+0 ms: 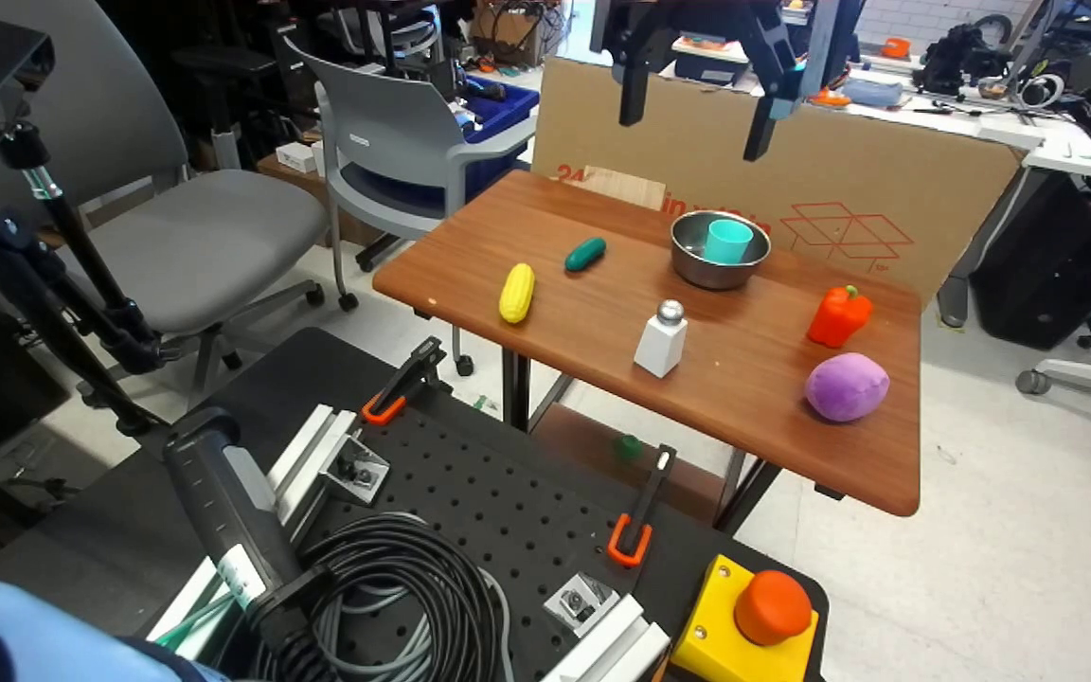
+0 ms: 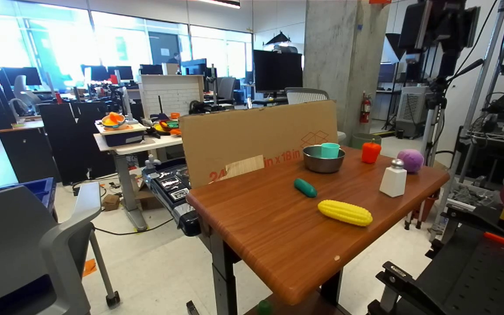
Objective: Take the blue cup out of the bowl and place it on the table
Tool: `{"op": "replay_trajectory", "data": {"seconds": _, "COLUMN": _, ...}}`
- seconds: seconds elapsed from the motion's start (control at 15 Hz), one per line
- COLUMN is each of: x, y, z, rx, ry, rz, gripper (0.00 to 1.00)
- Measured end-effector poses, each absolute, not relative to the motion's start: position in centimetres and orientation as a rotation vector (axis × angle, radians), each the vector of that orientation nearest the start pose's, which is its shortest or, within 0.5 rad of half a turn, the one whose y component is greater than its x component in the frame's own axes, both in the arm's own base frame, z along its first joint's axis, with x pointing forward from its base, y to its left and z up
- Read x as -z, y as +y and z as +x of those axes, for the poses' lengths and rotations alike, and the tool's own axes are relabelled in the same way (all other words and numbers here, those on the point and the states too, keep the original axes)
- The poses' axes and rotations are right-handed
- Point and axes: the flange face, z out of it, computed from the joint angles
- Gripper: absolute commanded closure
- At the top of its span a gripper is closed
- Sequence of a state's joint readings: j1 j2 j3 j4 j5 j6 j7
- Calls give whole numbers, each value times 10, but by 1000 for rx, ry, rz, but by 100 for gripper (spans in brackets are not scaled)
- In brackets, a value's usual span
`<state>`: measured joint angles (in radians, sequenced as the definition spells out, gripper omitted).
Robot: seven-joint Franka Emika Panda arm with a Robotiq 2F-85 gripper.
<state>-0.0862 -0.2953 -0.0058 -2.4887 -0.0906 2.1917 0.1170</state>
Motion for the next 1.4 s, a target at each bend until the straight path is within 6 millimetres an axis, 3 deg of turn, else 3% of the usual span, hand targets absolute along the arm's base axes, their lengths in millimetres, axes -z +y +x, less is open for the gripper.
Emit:
{"op": "replay_trajectory", "data": {"seconds": 0.27, "x": -359, "y": -56, "z": 479, "rx": 30, "ry": 259, "rz": -3209, "gripper": 0}}
{"op": "replay_trajectory", "data": {"seconds": 0.8, "x": -310, "y": -65, "z": 563, "rx": 155, "ry": 289, "rz": -3164, "gripper": 0}}
{"op": "replay_trajectory", "data": {"seconds": 1.4, "x": -256, "y": -69, "z": 610, "rx": 96, "ry": 307, "rz": -3097, "gripper": 0}}
